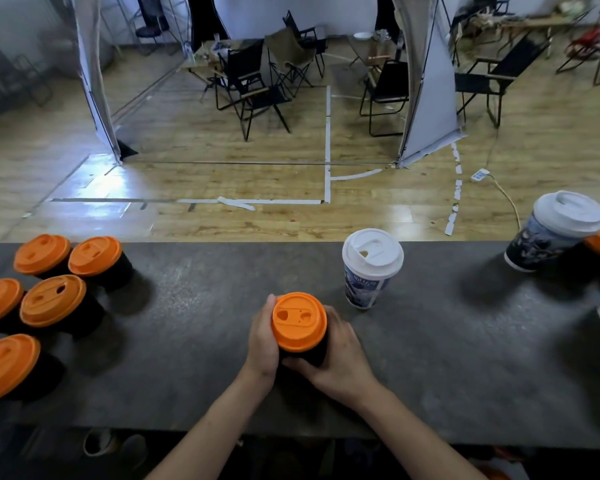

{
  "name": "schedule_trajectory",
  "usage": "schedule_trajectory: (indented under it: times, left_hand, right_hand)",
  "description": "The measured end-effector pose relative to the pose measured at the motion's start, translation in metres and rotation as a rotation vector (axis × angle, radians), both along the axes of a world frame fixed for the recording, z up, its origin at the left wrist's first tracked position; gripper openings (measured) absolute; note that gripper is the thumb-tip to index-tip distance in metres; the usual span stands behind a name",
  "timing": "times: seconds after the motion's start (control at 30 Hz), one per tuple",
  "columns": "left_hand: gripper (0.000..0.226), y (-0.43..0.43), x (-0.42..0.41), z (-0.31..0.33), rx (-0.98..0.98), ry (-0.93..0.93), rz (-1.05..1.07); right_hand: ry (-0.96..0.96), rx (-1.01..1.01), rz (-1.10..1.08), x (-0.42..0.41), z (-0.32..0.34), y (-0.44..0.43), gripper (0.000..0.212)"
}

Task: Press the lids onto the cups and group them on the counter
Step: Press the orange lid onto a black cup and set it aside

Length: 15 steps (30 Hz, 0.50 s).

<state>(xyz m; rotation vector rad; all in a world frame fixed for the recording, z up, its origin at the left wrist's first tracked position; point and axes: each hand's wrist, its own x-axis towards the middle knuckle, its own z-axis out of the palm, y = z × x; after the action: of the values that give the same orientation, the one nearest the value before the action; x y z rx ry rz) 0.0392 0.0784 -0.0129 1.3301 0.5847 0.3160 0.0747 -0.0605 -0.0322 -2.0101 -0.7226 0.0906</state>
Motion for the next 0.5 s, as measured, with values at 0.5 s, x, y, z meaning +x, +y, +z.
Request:
schedule_trajectory:
  times: [0.5]
  left_hand:
    - [0.051,-0.008,-0.003,0.002,0.118,-0.034,-0.018]
  right_hand:
    - [0.087,0.055,-0.062,-0.001,0.000,0.000,0.083]
